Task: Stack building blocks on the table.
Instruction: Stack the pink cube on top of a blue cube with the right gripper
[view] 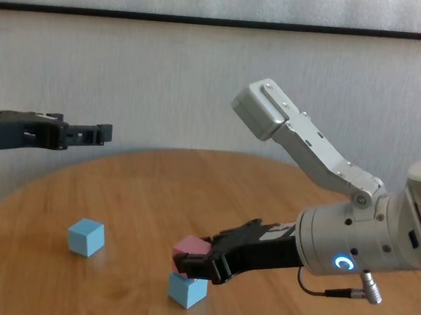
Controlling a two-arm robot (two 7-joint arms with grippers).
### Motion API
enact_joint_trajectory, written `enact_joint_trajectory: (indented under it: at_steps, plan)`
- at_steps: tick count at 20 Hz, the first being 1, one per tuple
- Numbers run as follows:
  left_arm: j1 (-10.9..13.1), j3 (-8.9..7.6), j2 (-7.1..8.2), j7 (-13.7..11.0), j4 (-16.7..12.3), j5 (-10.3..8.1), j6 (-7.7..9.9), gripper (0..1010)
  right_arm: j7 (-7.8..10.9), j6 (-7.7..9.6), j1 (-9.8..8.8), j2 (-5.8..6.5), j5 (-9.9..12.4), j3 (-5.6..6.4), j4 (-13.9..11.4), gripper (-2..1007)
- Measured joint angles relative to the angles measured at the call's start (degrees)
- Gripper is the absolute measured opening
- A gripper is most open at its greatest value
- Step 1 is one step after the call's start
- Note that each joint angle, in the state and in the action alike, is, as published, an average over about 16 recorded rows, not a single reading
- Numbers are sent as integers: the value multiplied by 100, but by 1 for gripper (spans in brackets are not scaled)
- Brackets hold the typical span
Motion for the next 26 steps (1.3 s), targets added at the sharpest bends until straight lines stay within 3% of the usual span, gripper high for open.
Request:
enact_joint_trajectory:
  at_steps: [19,26]
  plan:
    - [0,0,0,0,0,0,0,999,42,9,75,-55,-16,-77,97,369]
    - [0,0,0,0,0,0,0,999,37,9,75,-56,-18,-78,98,442]
